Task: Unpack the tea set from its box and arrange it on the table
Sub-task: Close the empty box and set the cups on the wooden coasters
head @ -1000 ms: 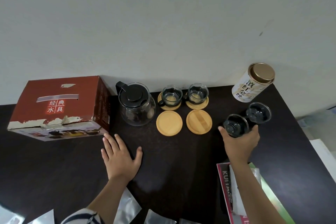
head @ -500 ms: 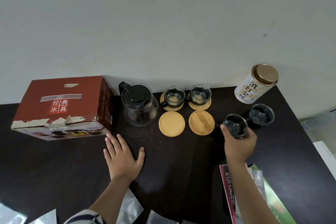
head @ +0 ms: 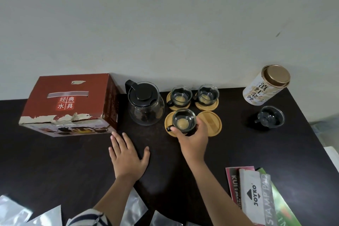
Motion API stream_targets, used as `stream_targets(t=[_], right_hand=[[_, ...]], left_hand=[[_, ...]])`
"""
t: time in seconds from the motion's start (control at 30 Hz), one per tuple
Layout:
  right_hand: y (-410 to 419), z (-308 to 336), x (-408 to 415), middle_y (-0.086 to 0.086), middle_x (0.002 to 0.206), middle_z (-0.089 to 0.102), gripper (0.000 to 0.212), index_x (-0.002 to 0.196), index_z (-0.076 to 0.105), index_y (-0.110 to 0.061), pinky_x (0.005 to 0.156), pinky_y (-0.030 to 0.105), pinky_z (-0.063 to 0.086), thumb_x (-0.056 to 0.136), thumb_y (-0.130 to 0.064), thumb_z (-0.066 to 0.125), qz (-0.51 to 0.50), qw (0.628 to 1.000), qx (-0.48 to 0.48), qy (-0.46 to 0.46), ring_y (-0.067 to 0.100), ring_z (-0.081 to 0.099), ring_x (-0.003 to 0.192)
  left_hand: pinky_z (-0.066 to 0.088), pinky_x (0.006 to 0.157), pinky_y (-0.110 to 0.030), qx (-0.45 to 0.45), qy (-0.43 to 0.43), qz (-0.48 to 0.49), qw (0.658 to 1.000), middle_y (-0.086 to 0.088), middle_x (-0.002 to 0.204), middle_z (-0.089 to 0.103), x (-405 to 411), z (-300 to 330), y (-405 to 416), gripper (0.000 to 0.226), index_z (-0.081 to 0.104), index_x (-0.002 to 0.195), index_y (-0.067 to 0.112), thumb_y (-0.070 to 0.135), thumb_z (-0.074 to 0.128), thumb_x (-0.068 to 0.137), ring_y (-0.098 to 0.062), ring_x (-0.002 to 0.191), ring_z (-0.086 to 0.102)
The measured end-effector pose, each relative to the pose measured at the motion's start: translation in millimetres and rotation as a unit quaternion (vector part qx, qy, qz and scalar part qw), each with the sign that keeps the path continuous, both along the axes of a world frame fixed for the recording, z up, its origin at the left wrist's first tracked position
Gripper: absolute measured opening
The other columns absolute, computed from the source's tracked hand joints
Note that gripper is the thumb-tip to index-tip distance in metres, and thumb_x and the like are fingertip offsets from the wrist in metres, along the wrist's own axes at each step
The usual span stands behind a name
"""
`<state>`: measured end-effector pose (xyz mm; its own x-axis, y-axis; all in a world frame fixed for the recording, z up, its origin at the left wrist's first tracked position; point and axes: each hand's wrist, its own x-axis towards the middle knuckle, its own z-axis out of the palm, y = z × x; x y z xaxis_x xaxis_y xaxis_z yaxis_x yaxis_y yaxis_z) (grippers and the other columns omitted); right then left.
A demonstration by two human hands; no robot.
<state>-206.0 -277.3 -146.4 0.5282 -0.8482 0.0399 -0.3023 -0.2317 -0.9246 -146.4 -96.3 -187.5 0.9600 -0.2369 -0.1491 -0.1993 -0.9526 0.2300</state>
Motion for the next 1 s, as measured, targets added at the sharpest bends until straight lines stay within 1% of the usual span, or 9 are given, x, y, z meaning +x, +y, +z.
stream_targets(t=[0.07, 0.23, 0.3, 0.4, 0.47, 0.57, 0.7, 0.83, 1.0], right_hand=[[5, -3, 4, 0.000, 0.114, 0.060, 0.078, 0.121, 0.056, -0.009, 0.095, 0.035, 0.049, 0.057, -0.036, 0.091, 0.007, 1.000, 0.004, 0.006, 0.014, 0.056, 0.109], [8, -5, 6, -0.002, 0.117, 0.056, 0.078, 0.123, 0.054, -0.009, 0.095, 0.026, 0.044, 0.059, -0.034, 0.091, 0.001, 1.000, 0.005, 0.016, 0.009, 0.052, 0.109], [8, -4, 6, -0.001, 0.118, 0.055, 0.080, 0.125, 0.053, -0.009, 0.096, 0.026, 0.045, 0.059, -0.036, 0.090, 0.005, 1.000, 0.010, 0.022, 0.010, 0.052, 0.110], [8, -3, 2, 0.002, 0.130, 0.051, 0.094, 0.135, 0.045, -0.007, 0.103, 0.029, 0.042, 0.059, -0.041, 0.089, 0.013, 0.999, 0.022, 0.034, 0.013, 0.047, 0.122], [5, -3, -5, 0.004, 0.137, 0.047, 0.100, 0.141, 0.038, -0.006, 0.104, 0.027, 0.040, 0.063, -0.043, 0.087, 0.003, 0.999, 0.037, 0.031, 0.014, 0.045, 0.127], [-9, -3, -21, 0.003, 0.138, 0.045, 0.092, 0.146, 0.033, -0.008, 0.099, 0.023, 0.039, 0.073, -0.039, 0.080, -0.055, 0.997, 0.055, 0.017, 0.011, 0.046, 0.123], [-51, -5, -45, 0.009, 0.136, 0.042, 0.078, 0.144, 0.035, -0.007, 0.102, 0.042, 0.046, 0.081, -0.028, 0.076, -0.202, 0.978, 0.047, 0.016, 0.015, 0.049, 0.115], [-109, -12, -62, 0.019, 0.136, 0.037, 0.085, 0.143, 0.033, 0.000, 0.097, 0.034, 0.043, 0.079, -0.032, 0.078, -0.326, 0.943, 0.065, 0.014, 0.030, 0.045, 0.120], [-164, -17, -67, 0.016, 0.142, 0.039, 0.094, 0.143, 0.034, -0.004, 0.110, 0.048, 0.036, 0.069, -0.035, 0.084, -0.359, 0.930, 0.076, 0.028, 0.033, 0.031, 0.136]], left_hand=[[0.010, 0.115, -0.051, 0.000, -0.001, 0.000, 1.000, -0.025, 0.156, -0.002, 0, 0, 0, 0.100, 0.014, 0.148, -0.002, 0.069, 0.022, 0.077, -0.035, 0.145, -0.006], [0.009, 0.115, -0.051, 0.001, 0.000, 0.001, 1.000, -0.025, 0.156, -0.003, 0, 0, -1, 0.100, 0.013, 0.148, -0.002, 0.069, 0.021, 0.077, -0.035, 0.145, -0.007], [0.008, 0.115, -0.051, 0.002, 0.000, 0.000, 1.000, -0.025, 0.156, -0.004, -1, 0, -1, 0.100, 0.012, 0.148, -0.002, 0.069, 0.020, 0.077, -0.034, 0.145, -0.008], [0.009, 0.116, -0.051, 0.001, -0.001, 0.000, 1.000, -0.025, 0.156, -0.004, -1, -1, 0, 0.100, 0.012, 0.148, -0.002, 0.069, 0.021, 0.077, -0.034, 0.145, -0.008], [0.009, 0.115, -0.051, -0.002, -0.001, 0.001, 1.000, -0.025, 0.156, -0.003, -1, -1, -1, 0.100, 0.013, 0.148, -0.002, 0.069, 0.022, 0.077, -0.034, 0.145, -0.007], [0.010, 0.115, -0.051, 0.003, -0.002, 0.000, 1.000, -0.025, 0.156, -0.002, -1, -2, -1, 0.100, 0.014, 0.148, -0.002, 0.069, 0.021, 0.077, -0.035, 0.145, -0.006], [0.010, 0.115, -0.051, 0.009, 0.002, -0.001, 1.000, -0.024, 0.156, -0.004, 0, -2, -1, 0.101, 0.012, 0.148, -0.001, 0.070, 0.020, 0.077, -0.034, 0.145, -0.007], [0.012, 0.115, -0.052, 0.006, -0.001, -0.003, 1.000, -0.025, 0.156, -0.002, 0, -3, -1, 0.101, 0.012, 0.148, -0.002, 0.070, 0.021, 0.077, -0.035, 0.145, -0.006], [0.012, 0.114, -0.053, 0.008, -0.001, -0.004, 1.000, -0.026, 0.155, 0.000, 0, -2, -1, 0.101, 0.014, 0.147, -0.002, 0.069, 0.022, 0.077, -0.036, 0.145, -0.004]])
